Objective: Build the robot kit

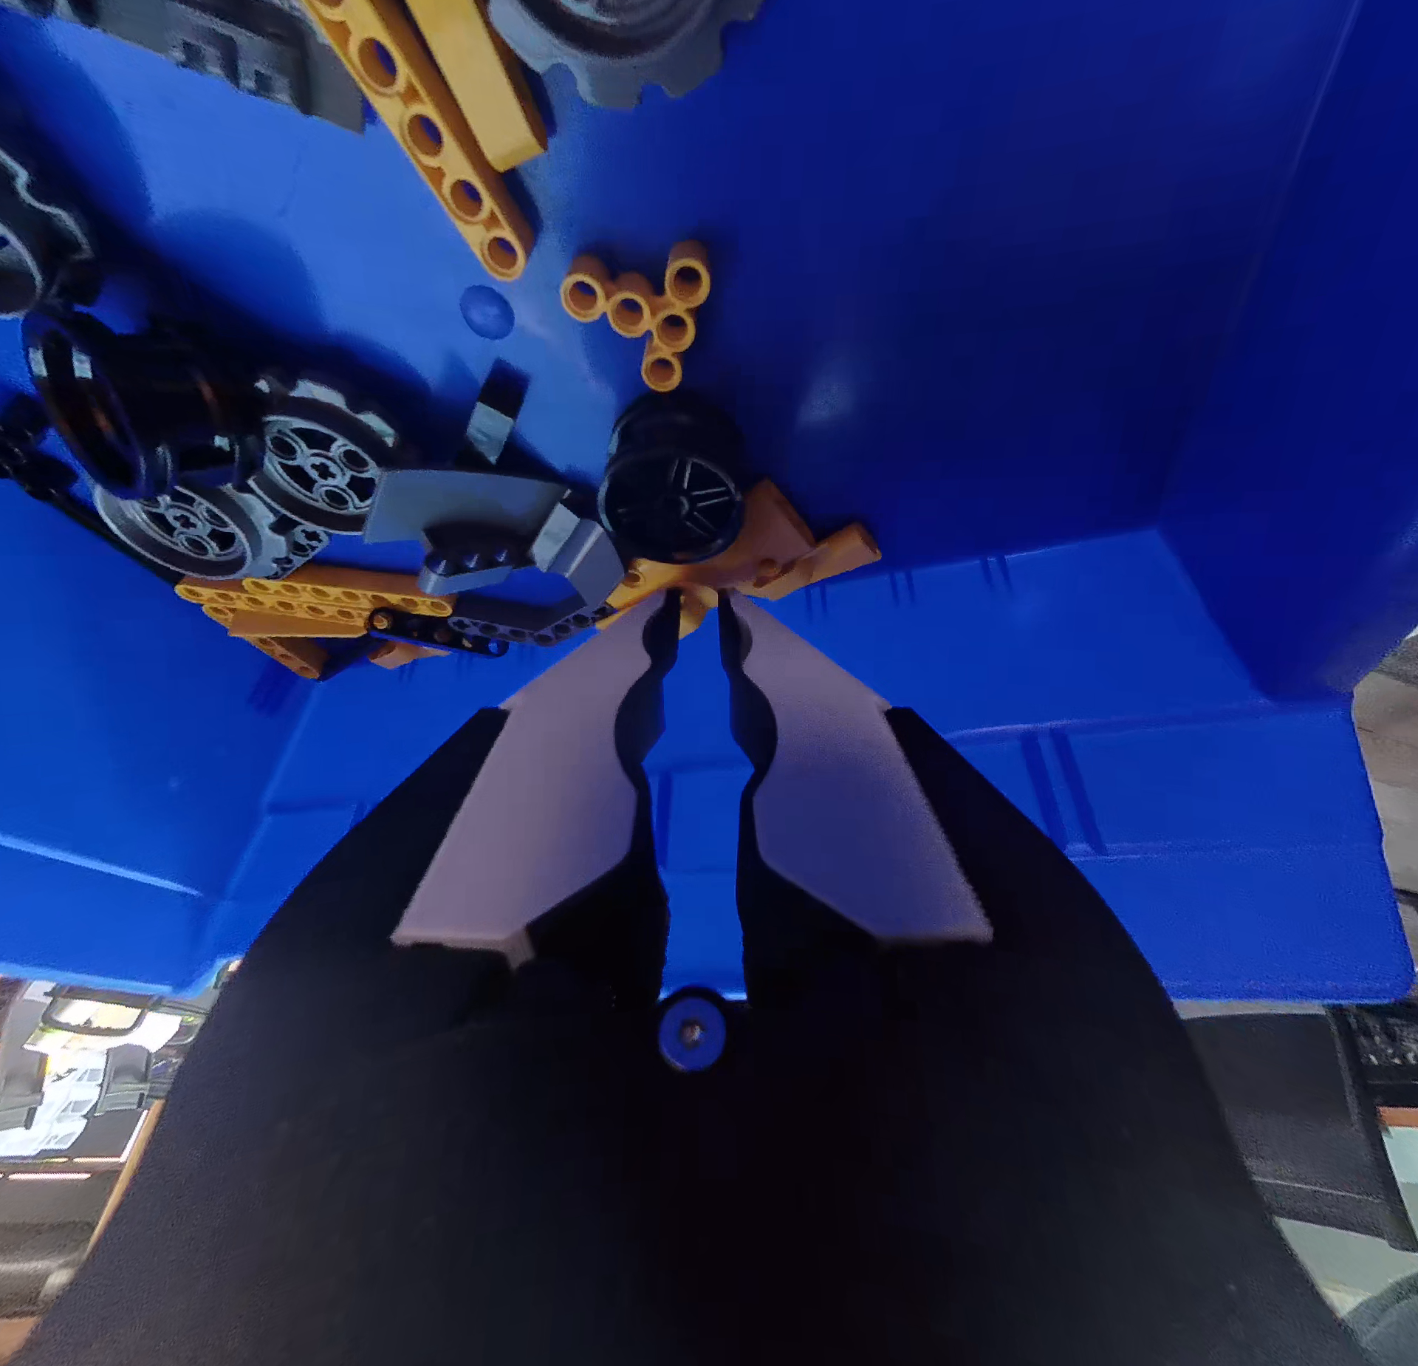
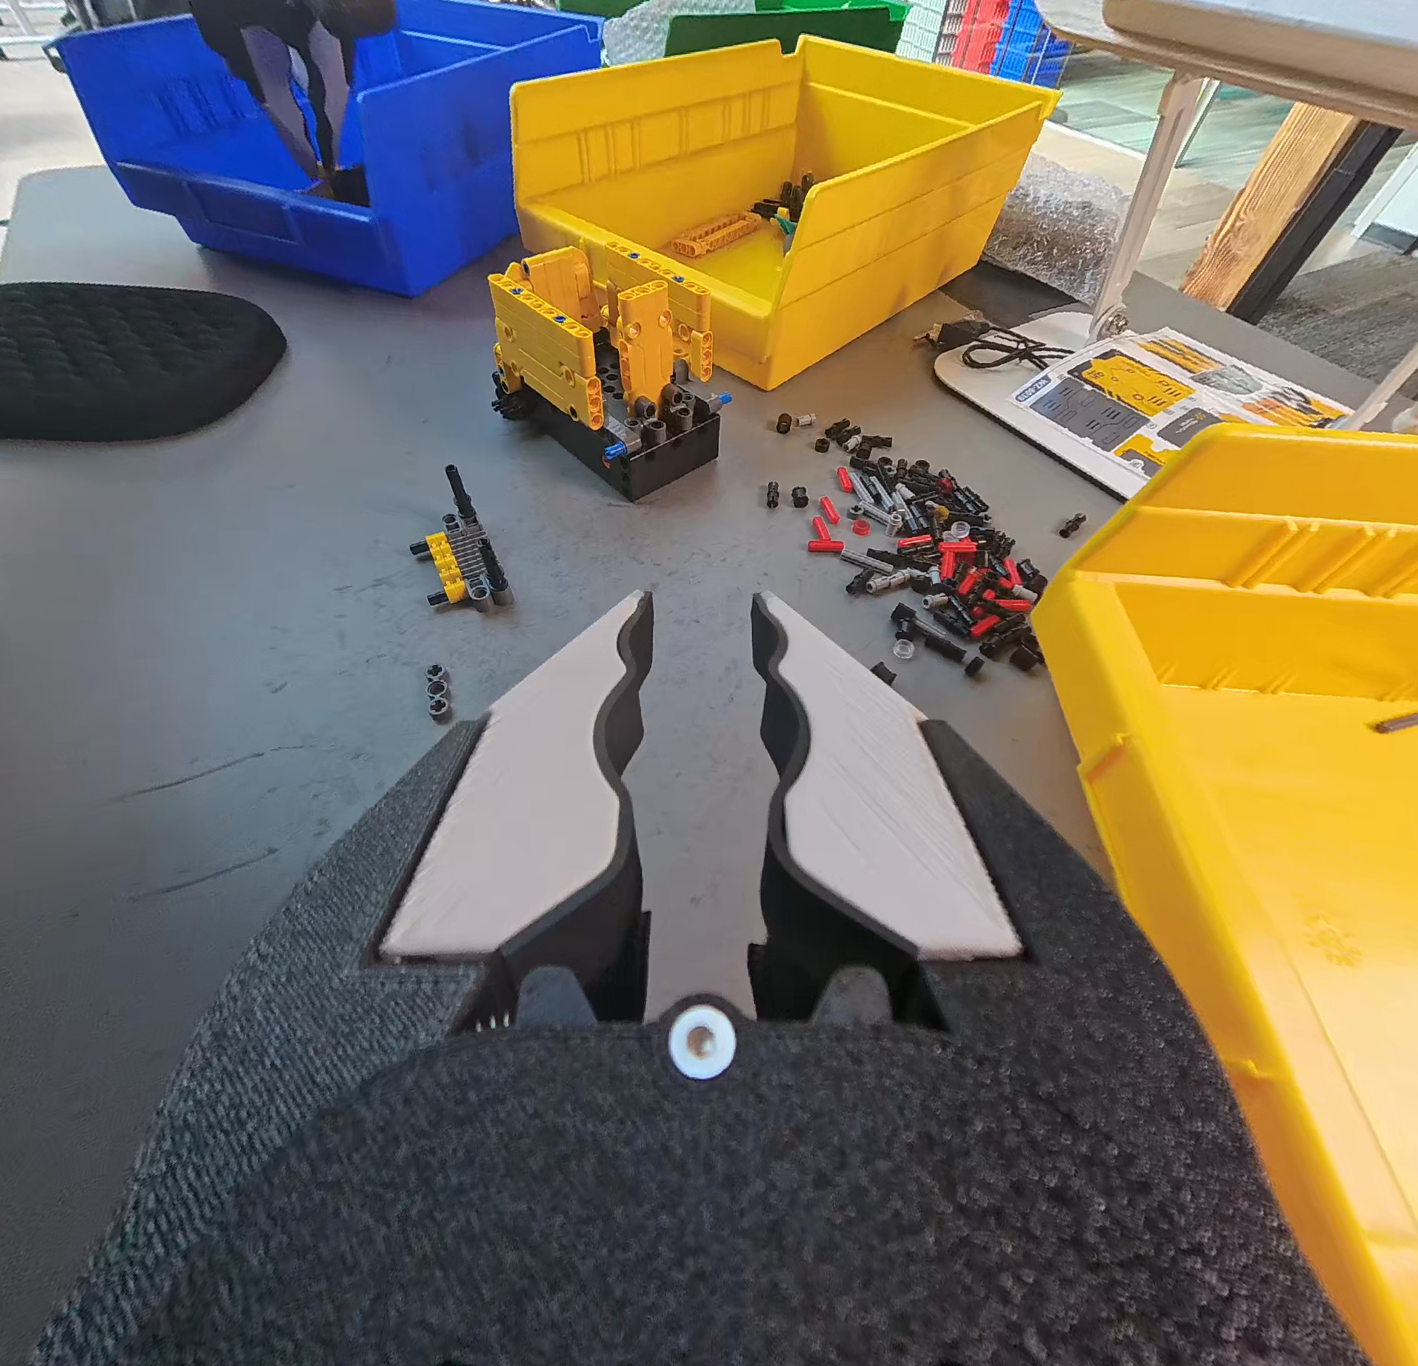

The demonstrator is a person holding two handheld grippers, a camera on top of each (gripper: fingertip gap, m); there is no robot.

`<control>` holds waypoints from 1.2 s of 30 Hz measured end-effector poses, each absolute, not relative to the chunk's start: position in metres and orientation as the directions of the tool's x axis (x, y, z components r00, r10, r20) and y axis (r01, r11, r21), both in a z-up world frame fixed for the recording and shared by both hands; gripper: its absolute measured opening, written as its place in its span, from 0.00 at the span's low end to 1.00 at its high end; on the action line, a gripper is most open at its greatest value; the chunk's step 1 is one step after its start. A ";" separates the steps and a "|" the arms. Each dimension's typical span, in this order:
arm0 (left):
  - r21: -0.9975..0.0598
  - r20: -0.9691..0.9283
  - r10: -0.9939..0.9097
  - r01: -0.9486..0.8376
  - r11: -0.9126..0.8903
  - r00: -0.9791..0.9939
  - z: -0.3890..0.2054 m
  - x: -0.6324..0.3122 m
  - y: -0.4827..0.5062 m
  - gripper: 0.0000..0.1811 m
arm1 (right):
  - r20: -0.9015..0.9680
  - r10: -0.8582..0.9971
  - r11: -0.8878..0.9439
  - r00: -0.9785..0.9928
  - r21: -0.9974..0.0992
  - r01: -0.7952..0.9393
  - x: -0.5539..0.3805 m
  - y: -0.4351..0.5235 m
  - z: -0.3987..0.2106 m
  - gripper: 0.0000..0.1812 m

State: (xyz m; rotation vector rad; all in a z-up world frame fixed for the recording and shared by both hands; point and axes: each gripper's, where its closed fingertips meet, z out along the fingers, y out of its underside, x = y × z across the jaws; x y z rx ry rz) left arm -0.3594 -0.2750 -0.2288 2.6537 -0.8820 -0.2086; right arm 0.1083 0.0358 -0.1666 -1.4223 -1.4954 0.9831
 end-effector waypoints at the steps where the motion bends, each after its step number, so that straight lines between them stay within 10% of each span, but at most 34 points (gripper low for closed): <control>1: 0.345 -0.040 -0.597 -0.550 -0.761 0.801 -0.225 -0.360 -0.274 0.05 | 0.051 0.999 0.054 -0.016 -0.936 0.349 0.108 0.036 -0.167 0.14; 13: -0.081 -0.171 -0.474 -0.492 -0.867 0.864 -0.138 -0.345 -0.255 0.00 | 0.072 0.997 0.077 -0.028 -0.944 0.322 0.110 0.032 -0.162 0.13; 21: 0.120 -0.235 -0.456 -0.440 -0.890 0.858 -0.187 -0.389 -0.252 0.13 | 0.087 0.996 0.094 -0.037 -0.941 0.324 0.109 0.029 -0.162 0.13; 31: 0.389 -0.159 -0.553 -0.463 -0.796 0.818 -0.236 -0.422 -0.245 0.07 | 0.079 0.997 0.081 -0.019 -0.946 0.315 0.111 0.031 -0.160 0.13; 36: 0.316 -0.154 -0.522 -0.458 -0.831 0.839 -0.210 -0.410 -0.240 0.06 | 0.071 0.997 0.075 -0.024 -0.950 0.304 0.113 0.031 -0.158 0.13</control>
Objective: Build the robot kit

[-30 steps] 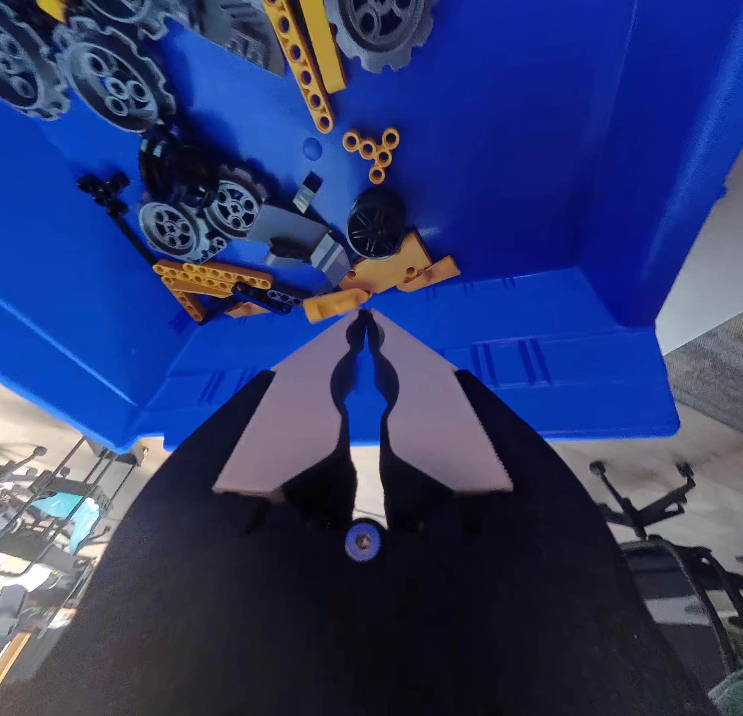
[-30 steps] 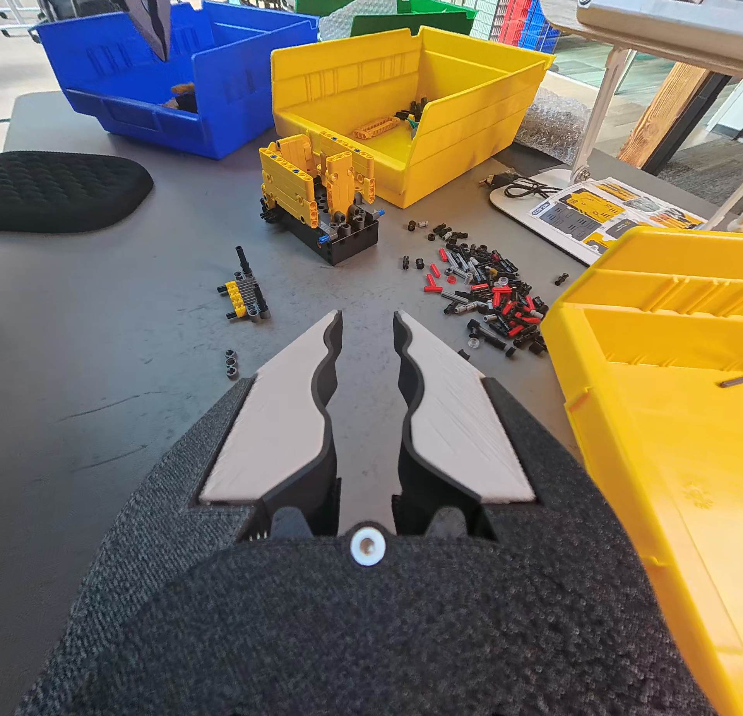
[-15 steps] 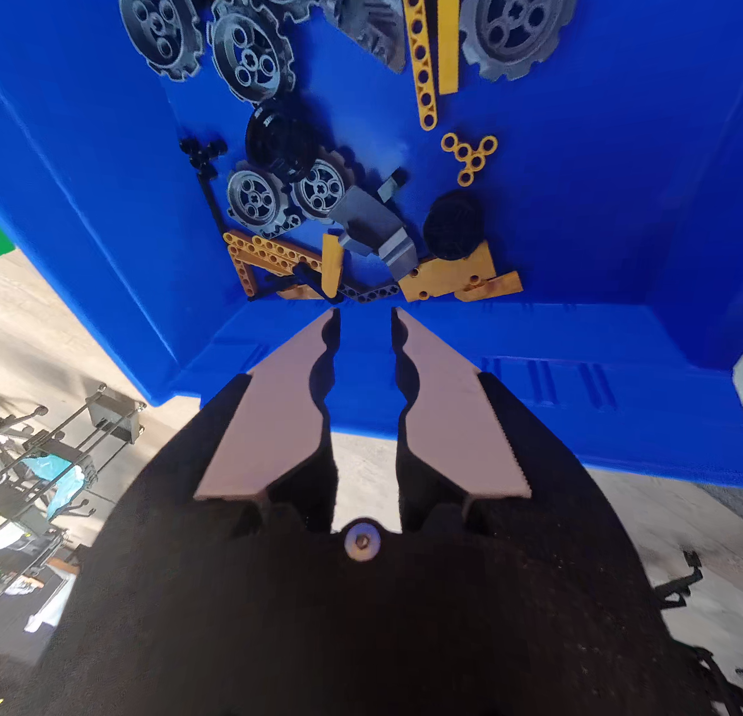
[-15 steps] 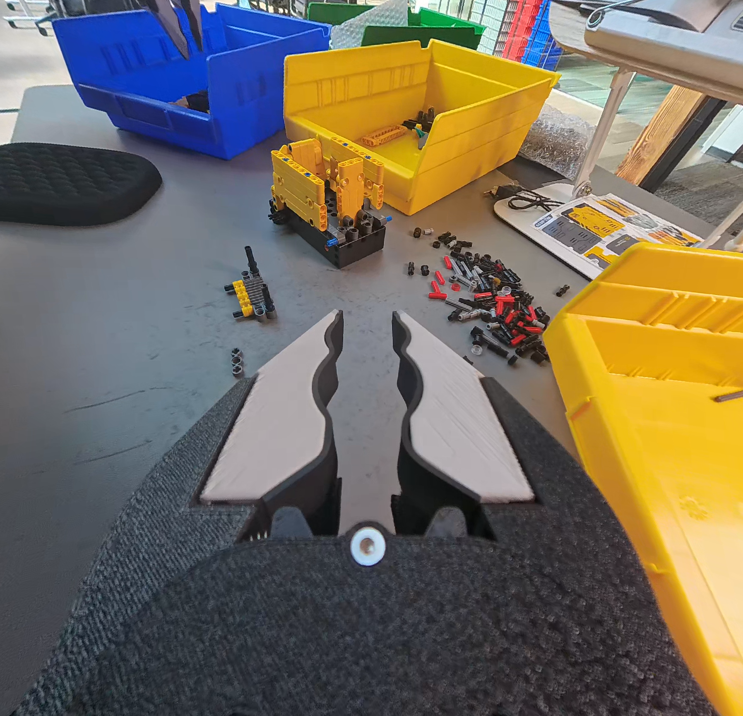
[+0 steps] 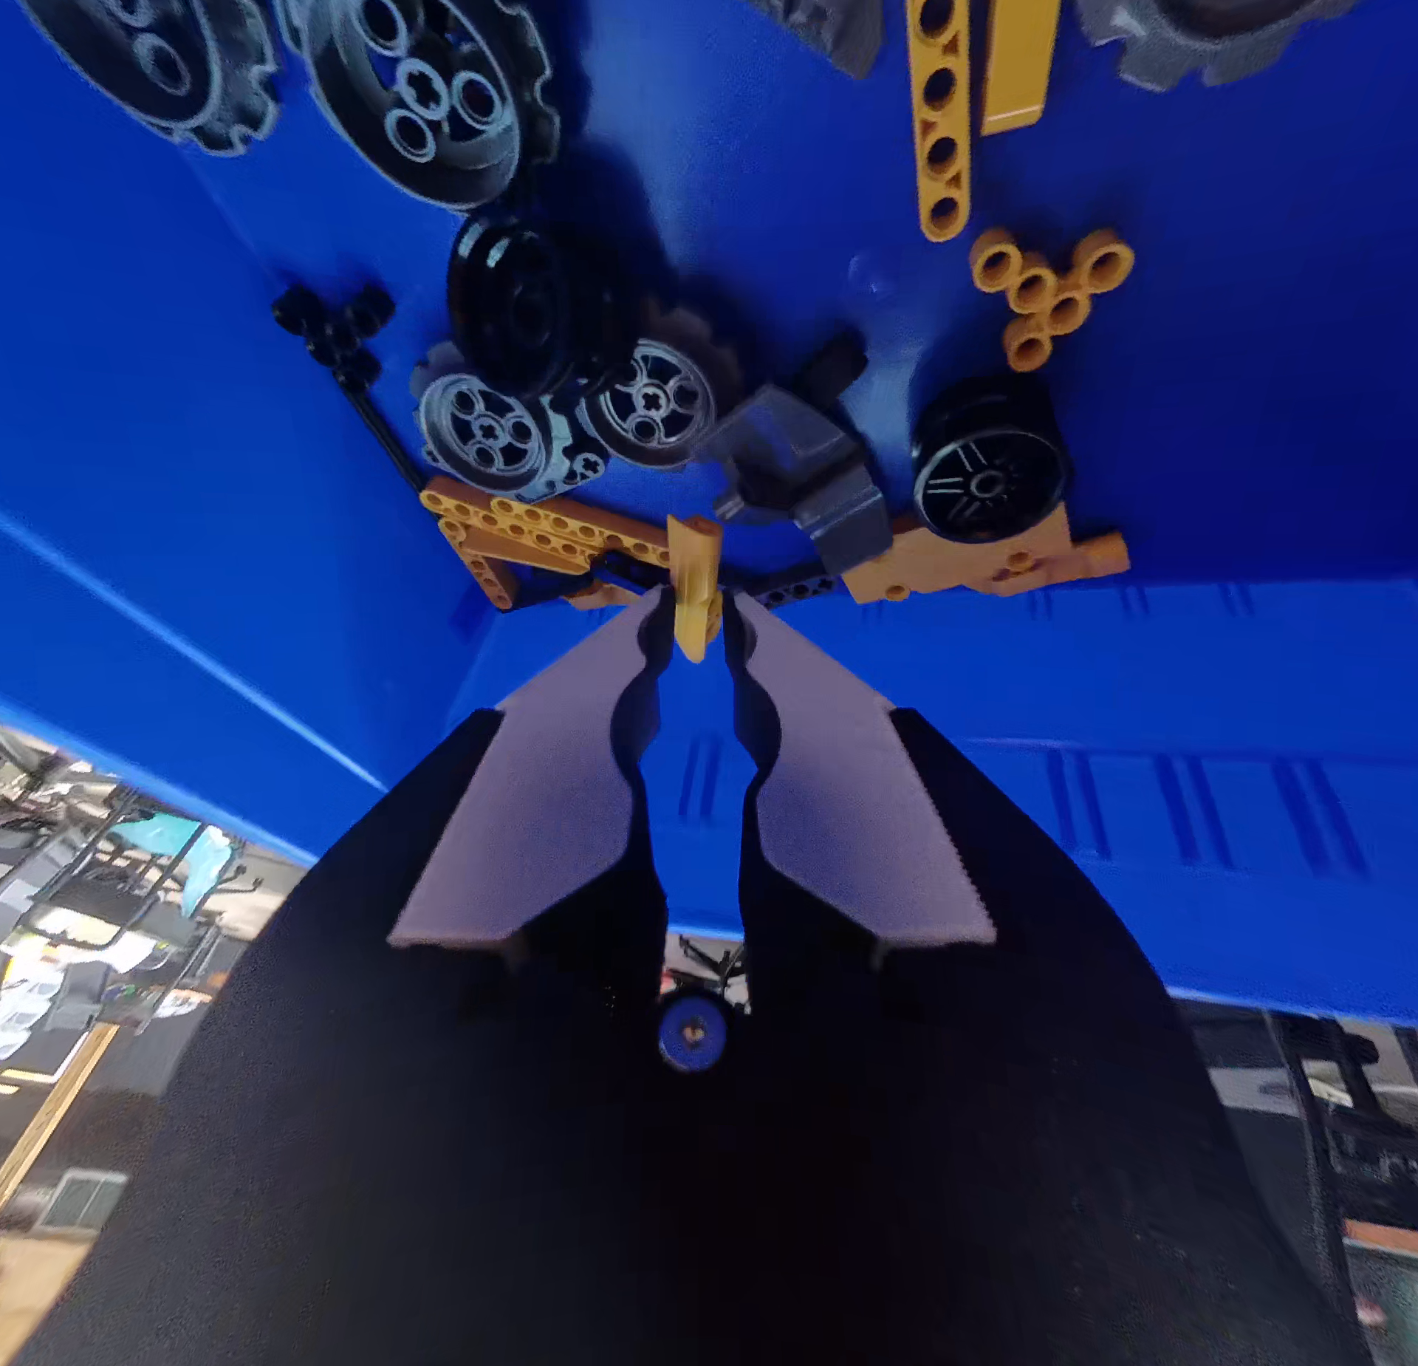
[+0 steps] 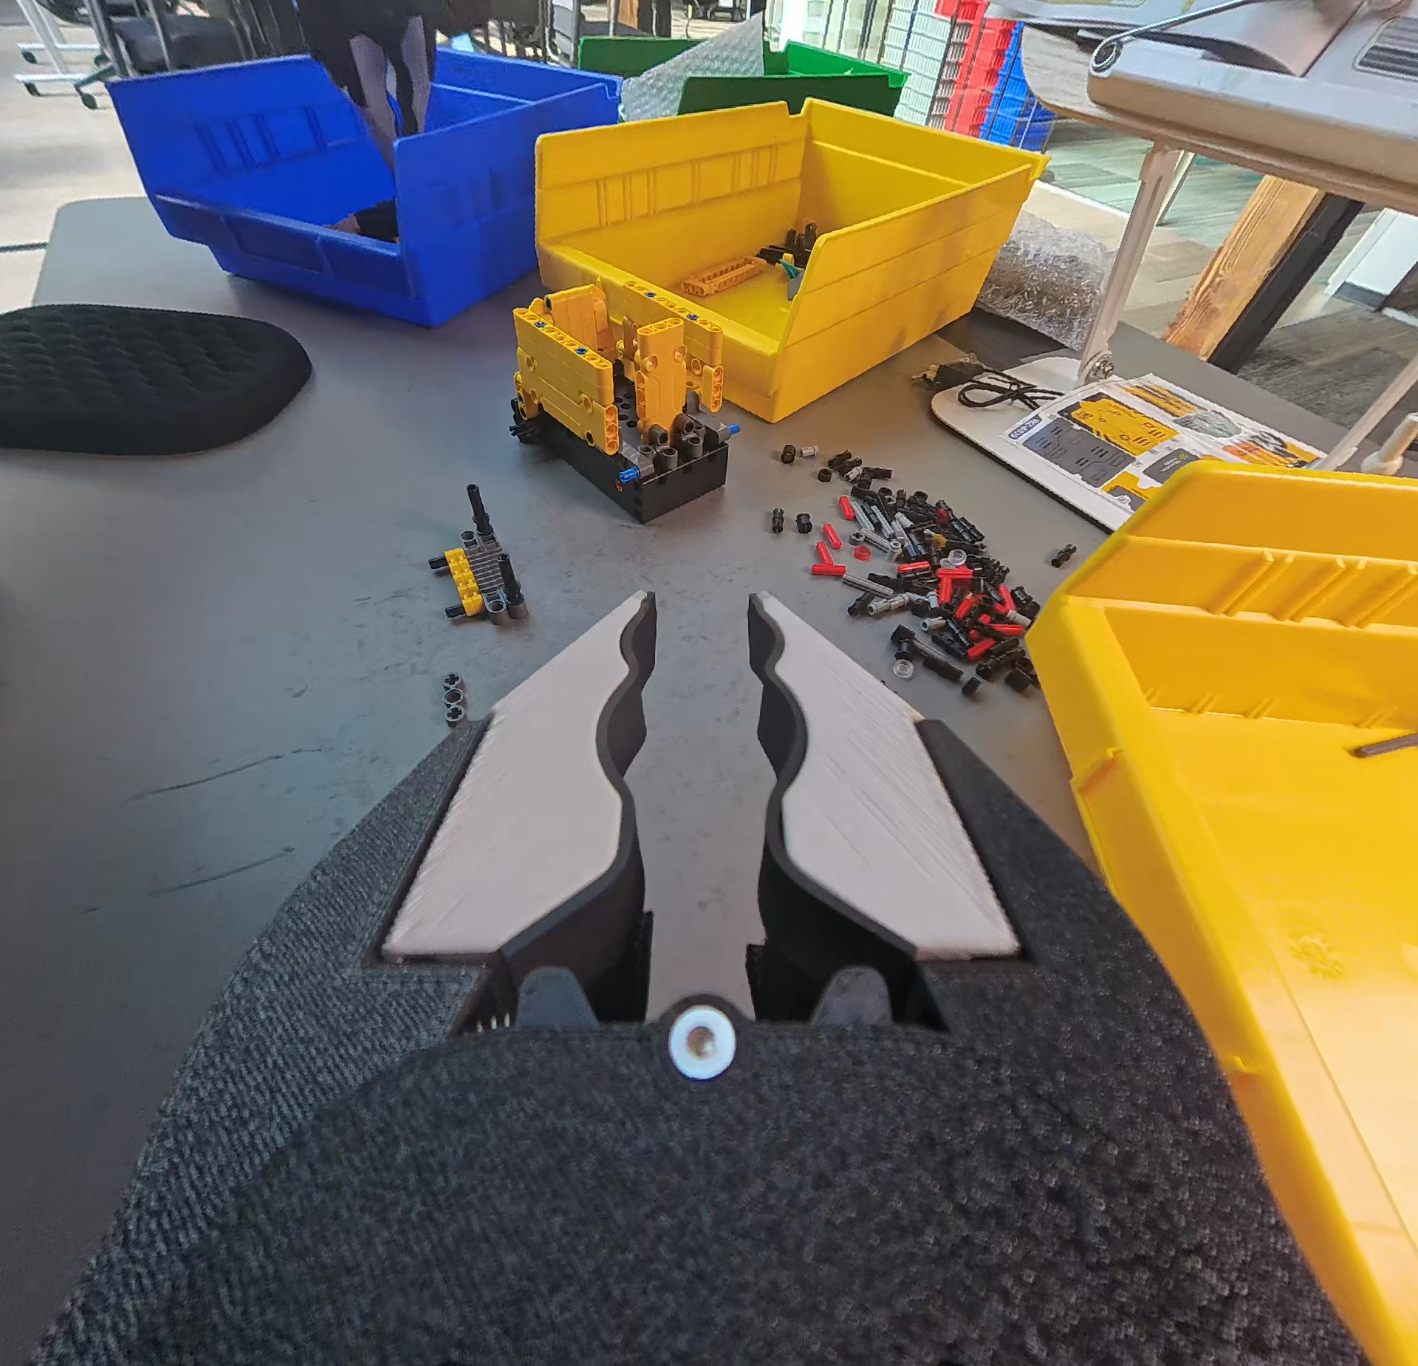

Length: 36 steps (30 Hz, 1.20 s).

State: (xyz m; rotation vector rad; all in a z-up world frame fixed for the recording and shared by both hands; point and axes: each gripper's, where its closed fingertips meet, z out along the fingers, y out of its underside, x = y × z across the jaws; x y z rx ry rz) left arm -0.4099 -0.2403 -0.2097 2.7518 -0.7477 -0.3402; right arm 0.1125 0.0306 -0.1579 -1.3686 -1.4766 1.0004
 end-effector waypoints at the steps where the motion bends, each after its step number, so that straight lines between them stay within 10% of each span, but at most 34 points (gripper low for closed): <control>1: 0.247 -0.146 -0.499 -0.457 -0.854 0.854 -0.199 -0.402 -0.236 0.05 | 0.072 0.997 0.077 -0.027 -0.951 0.301 0.113 0.030 -0.157 0.13; 8: -0.561 0.282 -0.577 -0.356 -0.747 0.767 -0.087 -0.235 -0.178 0.05 | 0.100 0.987 0.128 -0.127 -0.964 0.234 0.099 0.002 -0.139 0.13; 12: -0.797 0.476 -0.782 -0.179 -0.577 0.403 -0.046 -0.105 -0.162 0.05 | 0.172 0.954 0.220 -0.244 -0.957 0.187 0.078 -0.036 -0.120 0.13; 21: -0.771 0.601 -0.786 0.154 -0.618 -0.144 -0.071 0.057 -0.114 0.04 | 0.372 0.828 0.454 -0.420 -0.883 0.114 0.065 -0.093 -0.087 0.21; 36: -0.694 0.668 -0.702 0.132 -0.707 -0.247 -0.094 0.087 -0.112 0.04 | -0.023 0.780 0.162 -0.625 -0.958 0.238 0.074 -0.101 -0.093 0.13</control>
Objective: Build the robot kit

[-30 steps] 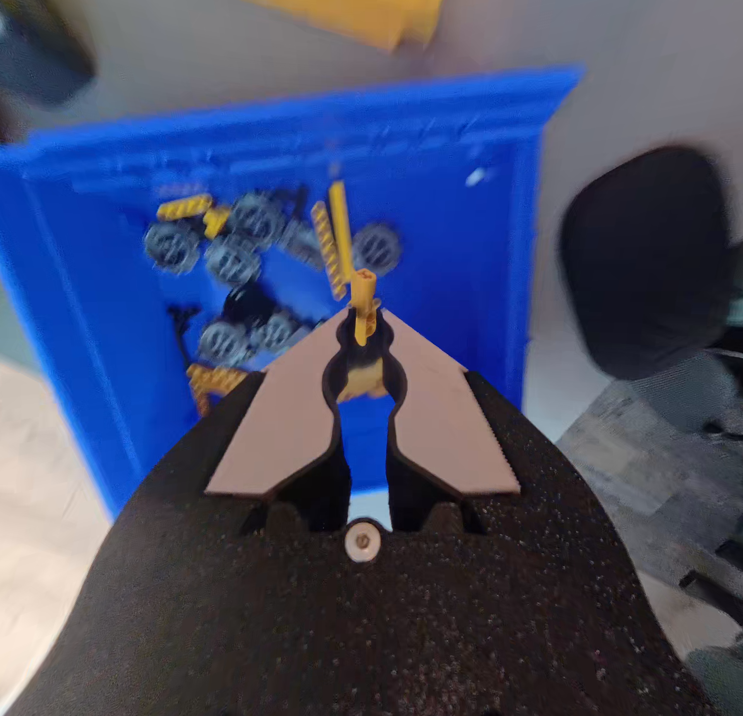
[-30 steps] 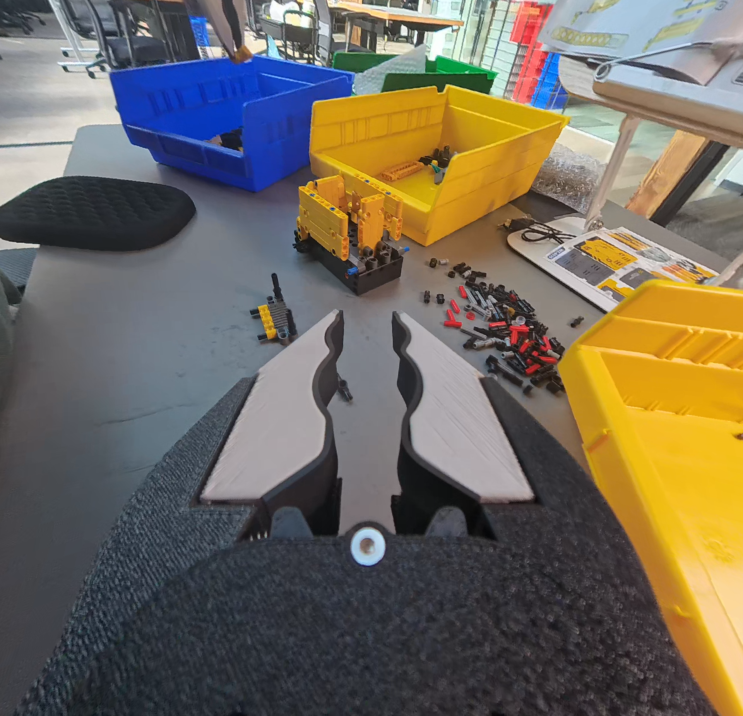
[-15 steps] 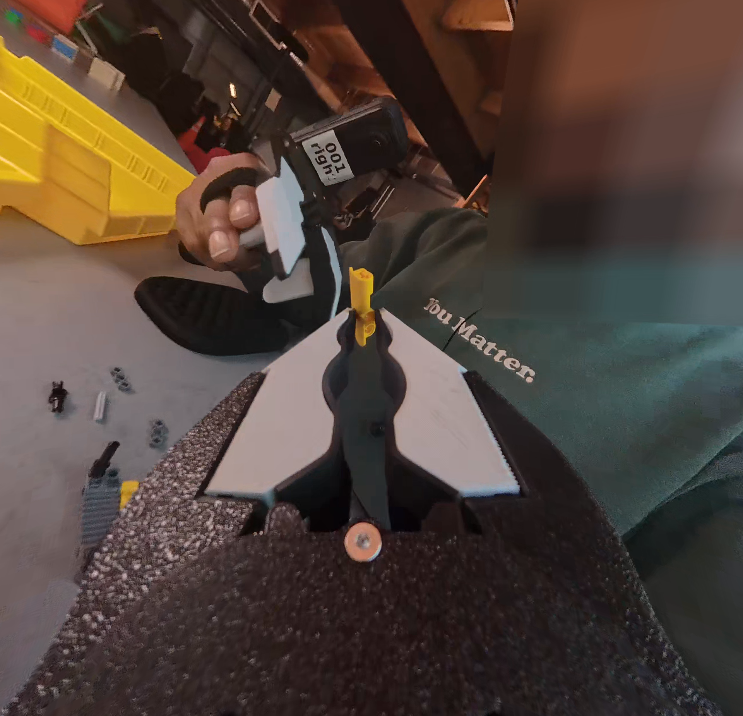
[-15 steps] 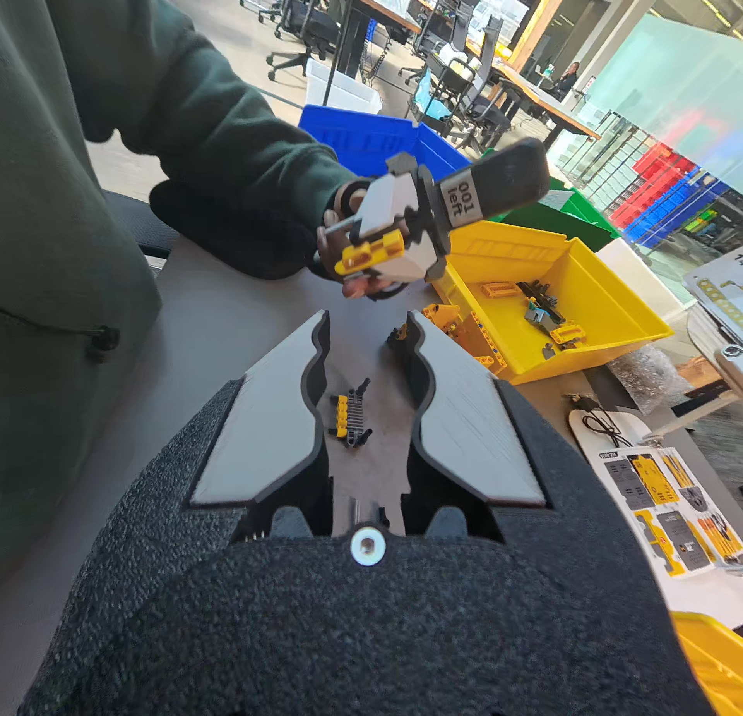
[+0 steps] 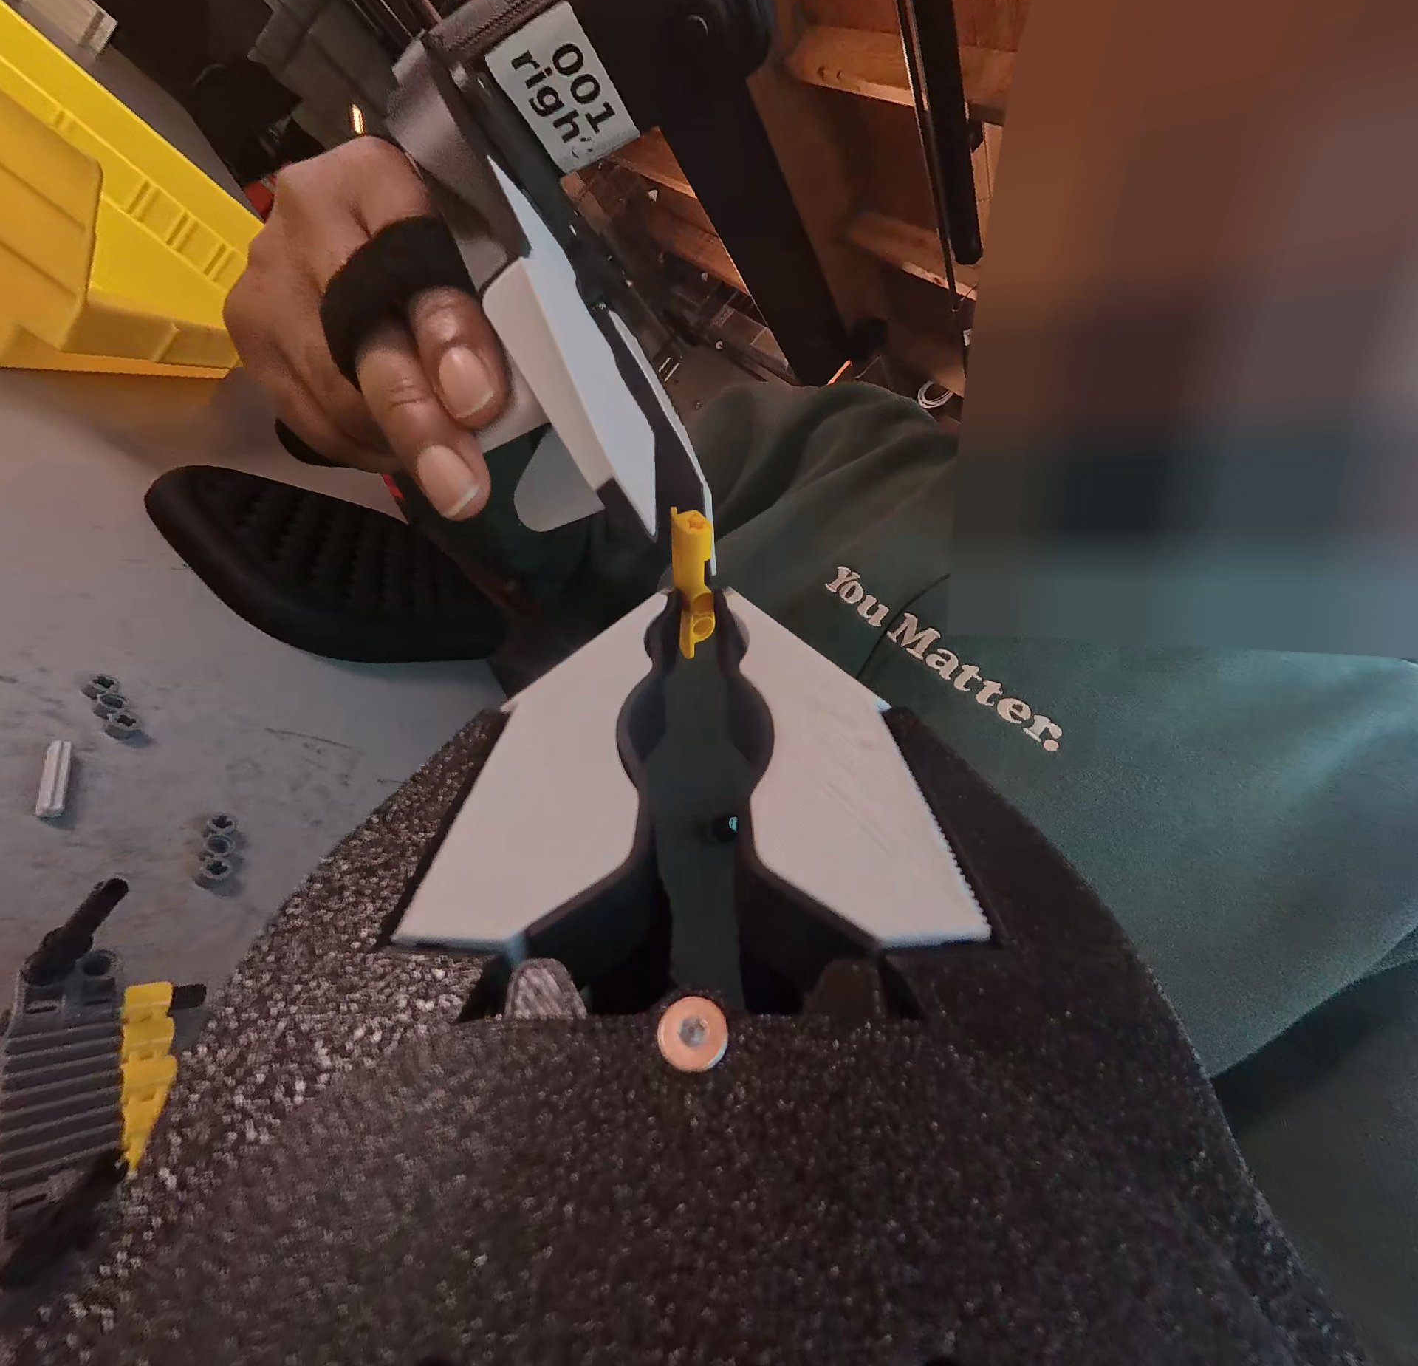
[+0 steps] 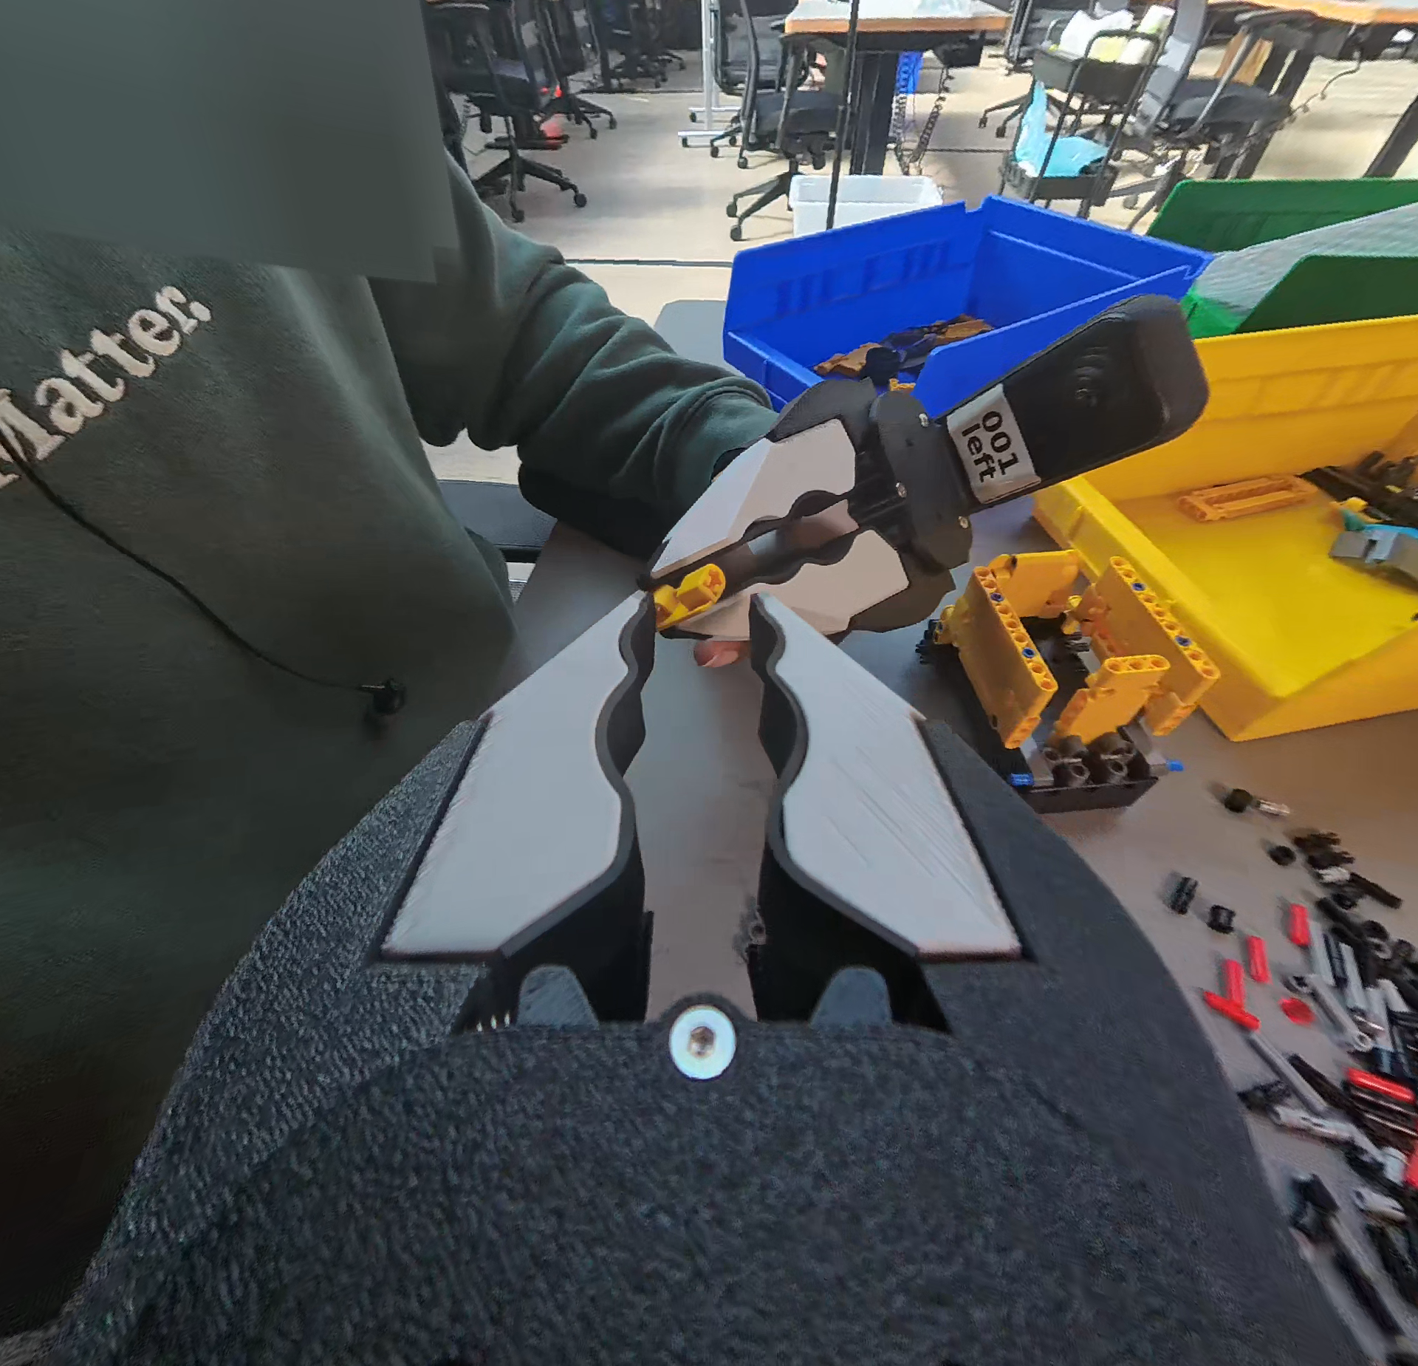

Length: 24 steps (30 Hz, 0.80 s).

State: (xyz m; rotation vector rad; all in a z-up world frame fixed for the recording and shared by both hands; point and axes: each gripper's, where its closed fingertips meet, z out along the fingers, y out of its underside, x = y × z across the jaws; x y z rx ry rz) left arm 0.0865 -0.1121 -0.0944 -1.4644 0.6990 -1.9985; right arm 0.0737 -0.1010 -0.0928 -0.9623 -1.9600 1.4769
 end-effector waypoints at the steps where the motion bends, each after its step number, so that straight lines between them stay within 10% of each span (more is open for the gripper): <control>1: -0.693 0.669 -0.702 0.137 -0.708 -0.242 -0.095 0.085 -0.111 0.04 | -0.050 0.774 0.143 -0.631 -0.957 0.251 0.073 -0.101 -0.093 0.12; 7: -0.690 0.685 -0.713 0.183 -0.700 -0.147 -0.099 0.074 -0.097 0.04 | -0.165 0.800 0.004 -0.577 -0.960 0.280 0.067 -0.090 -0.095 0.03; 15: -0.944 0.303 -0.819 0.037 -0.327 0.487 -0.122 0.053 -0.059 0.17 | -0.469 0.841 -0.435 -0.269 -0.883 0.179 0.048 -0.050 -0.100 0.02; 24: -0.940 0.205 -0.813 -0.123 -0.320 0.545 -0.132 0.043 -0.063 0.04 | -0.386 0.878 -0.329 -0.282 -0.916 0.231 0.041 -0.054 -0.113 0.05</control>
